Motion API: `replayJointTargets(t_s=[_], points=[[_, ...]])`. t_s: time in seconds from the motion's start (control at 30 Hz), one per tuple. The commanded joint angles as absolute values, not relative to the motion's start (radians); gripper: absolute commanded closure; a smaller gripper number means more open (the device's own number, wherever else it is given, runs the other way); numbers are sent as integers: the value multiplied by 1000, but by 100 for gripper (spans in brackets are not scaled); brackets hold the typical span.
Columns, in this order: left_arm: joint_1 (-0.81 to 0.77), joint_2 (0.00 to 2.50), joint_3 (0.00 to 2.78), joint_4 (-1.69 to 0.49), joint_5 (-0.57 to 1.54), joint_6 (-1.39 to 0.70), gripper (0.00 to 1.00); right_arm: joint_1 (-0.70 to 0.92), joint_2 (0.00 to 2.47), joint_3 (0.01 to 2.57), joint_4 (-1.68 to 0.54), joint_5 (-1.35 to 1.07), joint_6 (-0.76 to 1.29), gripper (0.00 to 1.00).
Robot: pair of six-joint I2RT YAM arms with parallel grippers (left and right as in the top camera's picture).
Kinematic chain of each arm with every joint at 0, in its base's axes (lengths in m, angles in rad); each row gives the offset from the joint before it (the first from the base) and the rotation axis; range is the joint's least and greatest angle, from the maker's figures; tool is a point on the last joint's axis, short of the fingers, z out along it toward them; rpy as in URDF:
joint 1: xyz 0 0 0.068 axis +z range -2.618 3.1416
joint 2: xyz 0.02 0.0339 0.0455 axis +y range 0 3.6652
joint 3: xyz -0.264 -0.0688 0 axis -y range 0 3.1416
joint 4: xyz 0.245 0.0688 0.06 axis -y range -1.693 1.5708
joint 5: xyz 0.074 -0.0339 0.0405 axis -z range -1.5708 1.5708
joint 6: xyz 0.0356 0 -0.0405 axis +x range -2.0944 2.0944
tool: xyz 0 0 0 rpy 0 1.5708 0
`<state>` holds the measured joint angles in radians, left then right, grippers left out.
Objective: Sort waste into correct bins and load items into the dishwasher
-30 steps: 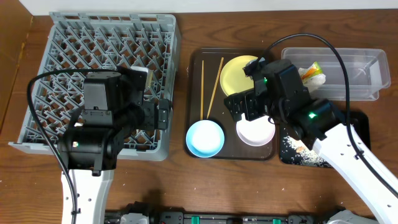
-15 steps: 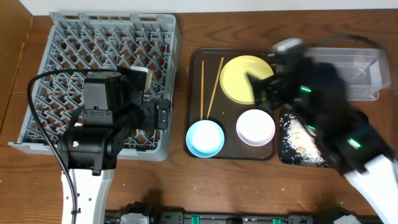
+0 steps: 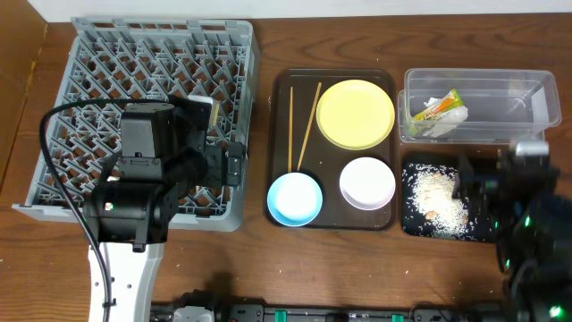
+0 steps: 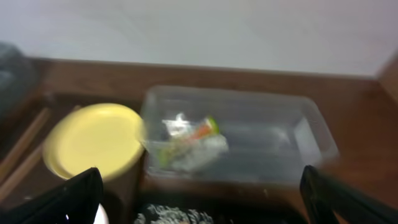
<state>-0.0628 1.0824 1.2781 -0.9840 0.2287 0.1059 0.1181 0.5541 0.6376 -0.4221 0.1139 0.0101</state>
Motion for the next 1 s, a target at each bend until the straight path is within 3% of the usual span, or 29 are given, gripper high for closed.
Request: replayJointTargets(t_s=[0.0, 0.4, 0.57, 0.97], points=[[-67, 1084, 1294, -984, 219, 116, 2, 65, 385, 474, -375, 123, -5, 1], [-67, 1084, 1293, -984, 219, 116, 2, 24, 2, 85, -215, 123, 3, 1], [-67, 1084, 1294, -984, 219, 116, 2, 25, 5, 10, -66, 123, 3, 1], [-67, 1084, 1294, -984, 219, 116, 2, 25, 6, 5, -60, 120, 3, 1]])
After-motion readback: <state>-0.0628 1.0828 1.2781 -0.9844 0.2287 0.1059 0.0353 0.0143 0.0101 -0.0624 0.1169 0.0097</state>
